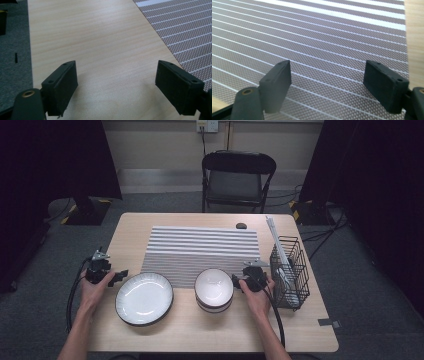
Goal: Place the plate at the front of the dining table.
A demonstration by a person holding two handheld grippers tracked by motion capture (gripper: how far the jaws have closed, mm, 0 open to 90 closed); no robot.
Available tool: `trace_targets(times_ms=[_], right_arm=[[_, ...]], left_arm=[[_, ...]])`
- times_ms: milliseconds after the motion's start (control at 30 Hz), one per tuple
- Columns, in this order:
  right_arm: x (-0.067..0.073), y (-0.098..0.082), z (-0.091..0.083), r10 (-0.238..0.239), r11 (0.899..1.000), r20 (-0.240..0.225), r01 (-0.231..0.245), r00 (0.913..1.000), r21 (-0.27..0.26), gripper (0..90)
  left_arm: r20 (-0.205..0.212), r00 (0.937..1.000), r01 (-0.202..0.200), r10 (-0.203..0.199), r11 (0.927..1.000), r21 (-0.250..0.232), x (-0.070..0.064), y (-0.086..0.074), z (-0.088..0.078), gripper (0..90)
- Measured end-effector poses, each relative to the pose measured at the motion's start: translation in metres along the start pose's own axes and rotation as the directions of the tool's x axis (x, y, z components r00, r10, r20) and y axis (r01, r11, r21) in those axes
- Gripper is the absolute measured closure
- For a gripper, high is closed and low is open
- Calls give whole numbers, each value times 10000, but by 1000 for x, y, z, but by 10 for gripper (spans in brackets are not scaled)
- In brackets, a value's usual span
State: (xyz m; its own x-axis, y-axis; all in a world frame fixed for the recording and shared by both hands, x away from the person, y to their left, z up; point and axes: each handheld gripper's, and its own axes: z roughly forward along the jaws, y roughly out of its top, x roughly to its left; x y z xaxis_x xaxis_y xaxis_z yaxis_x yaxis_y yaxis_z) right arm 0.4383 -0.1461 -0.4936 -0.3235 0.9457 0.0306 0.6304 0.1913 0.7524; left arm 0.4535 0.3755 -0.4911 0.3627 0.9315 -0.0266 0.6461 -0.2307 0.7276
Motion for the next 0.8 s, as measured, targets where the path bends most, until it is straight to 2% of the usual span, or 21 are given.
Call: trace_targets(times_ms=[100,200,300,333,400,467,567,667,700,767,800], right_arm=[[0,2,-3,10,10000,23,-10,10000,-71,214],[-2,5,-7,65,9999,0,-65,10000,-122,225],[1,11,-11,55,9999,44,-56,10000,111,230],[3,13,-13,0,10000,130,-1,9999,45,231],[6,16,-15,-30,10000,188,31,9998,-75,247],[8,18,-15,-181,9998,312,180,9994,29,249],[8,21,-17,-52,10000,245,54,9997,-63,274],[10,26,-21,-2,9998,236,7,9997,-191,315],[11,29,-22,-45,9998,307,52,9995,-215,321],[12,33,-26,53,9993,277,-43,9996,-368,337],[13,35,-28,75,9991,254,-65,9996,-410,345]], left_arm=[[-72,10000,-62,62,10000,-44,-2,3,-4,184],[98,10000,13,-10,9995,-322,-4,7,-10,189],[68,9996,-288,290,9991,-300,-8,10,-15,194],[193,9991,-370,375,9990,-261,-10,12,-17,194],[318,9987,-377,389,9985,-394,-12,15,-20,194],[416,9981,-434,455,9977,-520,-15,18,-23,198],[356,9975,-582,603,9966,-583,-18,21,-26,220],[739,9964,-372,423,9969,-694,-20,22,-28,221],[698,9962,-467,516,9965,-697,-21,23,-28,221],[884,9953,-329,399,9963,-790,-22,23,-29,221],[943,9944,-400,473,9961,-784,-23,24,-30,220]])
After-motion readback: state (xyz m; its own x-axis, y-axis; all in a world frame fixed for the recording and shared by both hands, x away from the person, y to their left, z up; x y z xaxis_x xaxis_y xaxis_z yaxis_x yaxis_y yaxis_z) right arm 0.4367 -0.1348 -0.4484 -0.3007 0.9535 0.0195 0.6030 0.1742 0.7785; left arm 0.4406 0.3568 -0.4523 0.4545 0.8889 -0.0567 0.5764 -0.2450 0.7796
